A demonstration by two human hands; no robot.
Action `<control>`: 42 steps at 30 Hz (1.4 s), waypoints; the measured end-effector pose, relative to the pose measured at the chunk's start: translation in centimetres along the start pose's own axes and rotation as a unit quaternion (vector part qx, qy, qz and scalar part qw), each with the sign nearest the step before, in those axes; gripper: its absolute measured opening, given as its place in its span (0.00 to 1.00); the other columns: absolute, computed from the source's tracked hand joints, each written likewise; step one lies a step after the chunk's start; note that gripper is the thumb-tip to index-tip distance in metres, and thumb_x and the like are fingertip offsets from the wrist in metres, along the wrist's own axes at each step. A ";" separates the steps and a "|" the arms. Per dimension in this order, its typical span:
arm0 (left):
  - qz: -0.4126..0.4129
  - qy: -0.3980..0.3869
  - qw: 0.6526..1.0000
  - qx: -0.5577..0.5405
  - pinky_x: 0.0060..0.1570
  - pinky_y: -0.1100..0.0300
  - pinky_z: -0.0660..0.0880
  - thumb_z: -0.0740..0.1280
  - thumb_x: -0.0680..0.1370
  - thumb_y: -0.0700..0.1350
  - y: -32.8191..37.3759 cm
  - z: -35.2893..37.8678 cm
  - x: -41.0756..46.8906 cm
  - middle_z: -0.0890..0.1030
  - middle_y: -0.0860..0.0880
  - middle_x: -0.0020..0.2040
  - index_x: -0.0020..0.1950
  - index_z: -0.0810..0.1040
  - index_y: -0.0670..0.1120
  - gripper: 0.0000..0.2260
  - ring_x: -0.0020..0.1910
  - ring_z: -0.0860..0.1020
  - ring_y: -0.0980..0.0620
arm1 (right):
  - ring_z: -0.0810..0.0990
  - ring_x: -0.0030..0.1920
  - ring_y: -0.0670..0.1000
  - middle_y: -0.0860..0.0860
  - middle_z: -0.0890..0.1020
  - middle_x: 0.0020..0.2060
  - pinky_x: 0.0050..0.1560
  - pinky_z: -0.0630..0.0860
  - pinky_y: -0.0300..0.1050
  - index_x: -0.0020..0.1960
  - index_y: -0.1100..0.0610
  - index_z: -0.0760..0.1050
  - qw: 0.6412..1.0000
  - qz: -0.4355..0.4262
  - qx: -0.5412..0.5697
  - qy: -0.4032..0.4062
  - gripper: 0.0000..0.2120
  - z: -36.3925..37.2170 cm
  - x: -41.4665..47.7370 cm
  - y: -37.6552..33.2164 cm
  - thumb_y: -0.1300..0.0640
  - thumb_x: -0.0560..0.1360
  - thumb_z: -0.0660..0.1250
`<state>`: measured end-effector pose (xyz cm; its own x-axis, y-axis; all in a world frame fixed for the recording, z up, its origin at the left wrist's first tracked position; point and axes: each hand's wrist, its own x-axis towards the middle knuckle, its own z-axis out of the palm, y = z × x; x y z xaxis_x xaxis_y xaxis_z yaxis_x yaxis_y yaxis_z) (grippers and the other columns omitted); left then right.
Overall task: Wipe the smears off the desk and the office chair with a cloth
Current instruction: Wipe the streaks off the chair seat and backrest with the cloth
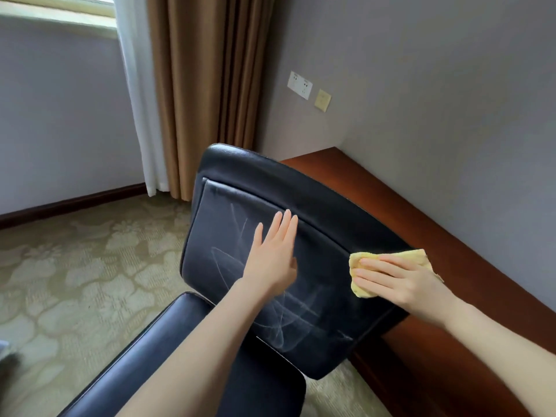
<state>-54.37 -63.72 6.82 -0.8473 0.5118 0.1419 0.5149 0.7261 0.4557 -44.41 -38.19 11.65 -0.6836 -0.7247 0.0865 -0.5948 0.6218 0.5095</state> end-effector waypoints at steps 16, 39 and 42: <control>-0.032 0.005 0.999 0.011 0.72 0.51 0.35 0.58 0.74 0.34 -2.6 0.5 1.8 0.45 0.56 0.78 0.78 0.48 0.51 0.36 0.77 0.42 0.57 | 0.79 0.60 0.57 0.55 0.82 0.56 0.58 0.75 0.51 0.57 0.61 0.81 0.970 0.138 0.078 0.186 0.15 2.1 17.2 3.8 0.68 0.71 0.68; 0.009 -0.061 0.998 -0.033 0.73 0.50 0.44 0.64 0.78 0.39 0.1 3.1 0.7 0.38 0.49 0.78 0.78 0.43 0.47 0.37 0.77 0.41 0.51 | 0.78 0.62 0.51 0.51 0.80 0.59 0.62 0.75 0.50 0.59 0.58 0.80 0.991 0.052 0.006 0.119 0.15 5.0 -3.9 -1.1 0.68 0.76 0.64; 0.013 -0.081 0.996 0.016 0.73 0.45 0.48 0.64 0.78 0.41 -0.2 2.8 0.9 0.37 0.48 0.78 0.78 0.42 0.48 0.37 0.77 0.42 0.49 | 0.79 0.59 0.54 0.53 0.81 0.57 0.60 0.75 0.51 0.57 0.58 0.81 0.986 0.074 -0.022 0.151 0.15 3.8 -2.7 0.3 0.70 0.73 0.68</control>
<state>-54.90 -62.08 4.41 -0.8026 0.5965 0.0084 0.5428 0.7243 0.4252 -44.31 -34.94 8.32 -0.6010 -0.6866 0.4092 -0.4752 0.7186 0.5078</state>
